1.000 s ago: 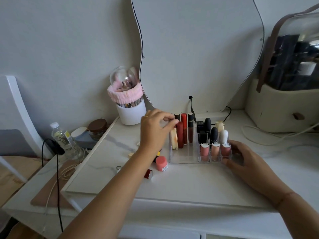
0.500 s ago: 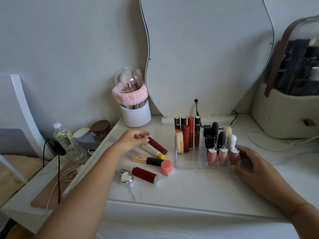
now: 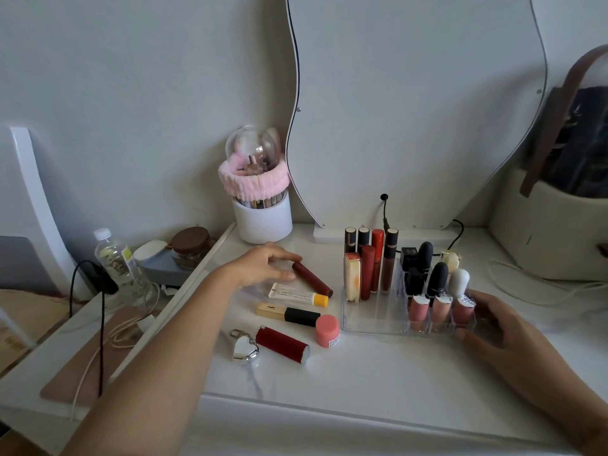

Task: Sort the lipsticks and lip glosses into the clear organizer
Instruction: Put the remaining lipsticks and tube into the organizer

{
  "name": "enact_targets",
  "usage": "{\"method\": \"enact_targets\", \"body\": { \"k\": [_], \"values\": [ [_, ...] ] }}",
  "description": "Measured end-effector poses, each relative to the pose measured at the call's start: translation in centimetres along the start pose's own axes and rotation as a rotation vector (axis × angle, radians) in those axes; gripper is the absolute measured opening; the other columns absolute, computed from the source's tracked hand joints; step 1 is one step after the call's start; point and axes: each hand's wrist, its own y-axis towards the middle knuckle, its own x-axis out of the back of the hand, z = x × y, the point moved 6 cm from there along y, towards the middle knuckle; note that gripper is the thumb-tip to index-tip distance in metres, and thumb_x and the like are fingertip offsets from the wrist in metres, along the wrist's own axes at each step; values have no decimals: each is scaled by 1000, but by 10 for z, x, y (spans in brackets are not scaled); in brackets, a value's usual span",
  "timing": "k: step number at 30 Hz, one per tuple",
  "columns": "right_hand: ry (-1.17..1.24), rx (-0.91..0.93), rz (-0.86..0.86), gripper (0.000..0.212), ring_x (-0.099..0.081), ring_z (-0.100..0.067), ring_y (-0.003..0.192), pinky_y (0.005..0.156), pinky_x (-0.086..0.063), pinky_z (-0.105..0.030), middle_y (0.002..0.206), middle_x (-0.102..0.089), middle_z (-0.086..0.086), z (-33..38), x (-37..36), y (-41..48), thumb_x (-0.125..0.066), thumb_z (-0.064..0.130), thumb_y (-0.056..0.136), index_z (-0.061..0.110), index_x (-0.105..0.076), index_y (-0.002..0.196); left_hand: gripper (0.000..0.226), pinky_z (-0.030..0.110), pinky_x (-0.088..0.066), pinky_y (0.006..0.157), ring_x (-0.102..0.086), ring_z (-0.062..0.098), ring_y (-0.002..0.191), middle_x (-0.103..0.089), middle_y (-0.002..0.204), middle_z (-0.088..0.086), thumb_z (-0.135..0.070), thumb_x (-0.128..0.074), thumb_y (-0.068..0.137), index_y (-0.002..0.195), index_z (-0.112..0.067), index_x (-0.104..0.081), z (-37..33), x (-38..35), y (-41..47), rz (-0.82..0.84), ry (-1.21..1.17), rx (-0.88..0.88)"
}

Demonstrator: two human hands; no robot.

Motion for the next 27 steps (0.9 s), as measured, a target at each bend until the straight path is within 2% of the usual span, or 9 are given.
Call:
{"method": "enact_targets", "body": {
  "k": [3,8,12,15,18,23,27],
  "values": [
    [-6,9,-2,49,-51,20,98,72,-40,-10,106,-61,26,2,1,0,-73,24,75,50,-47,107,42,22,-29,99,-43,11,117,-45,115,-12,-31,-79,70,109,-42,-65,-1,-1,2,4,-10,-14],
    [3,14,0,51,-52,19,97,74,-37,1,106,-62,26,2,1,0,-74,22,74,54,-47,104,38,21,-27,98,-42,6,116,-45,120,-9,-24,-78,73,108,-35,-68,-5,-4,3,-20,-14,-33],
    [5,25,2,51,-52,20,95,74,-37,2,104,-63,26,3,1,0,-74,19,74,53,-48,102,31,21,-28,95,-45,4,113,-49,122,-6,-22,-79,71,99,-31,-71,-6,-4,0,-54,-35,-37],
    [10,31,3,52,-52,21,95,74,-36,3,104,-62,26,3,1,0,-75,17,74,52,-48,102,23,16,-33,89,-53,-5,104,-59,113,-12,-21,-80,69,88,-31,-73,-8,-1,-6,-53,-88,-43],
    [14,29,9,51,-53,17,97,73,-36,1,105,-62,25,2,1,0,-74,18,74,50,-48,105,20,14,-42,84,-63,-1,94,-72,97,-10,-18,-79,70,86,-28,-73,-11,6,-13,-76,-141,-49],
    [28,31,-2,50,-56,7,98,72,-36,-9,106,-61,23,0,1,1,-74,18,75,45,-48,109,21,14,-50,75,-69,11,84,-75,85,-3,-9,-78,71,82,-26,-74,-32,26,-31,-227,-259,-119],
    [44,43,-6,49,-55,11,98,73,-40,-9,105,-59,27,-1,1,1,-73,19,75,46,-48,109,19,18,-48,83,-69,11,85,-75,87,-1,-17,-76,72,87,-28,-73,-69,45,-52,-358,-288,-204]
  ]
}}
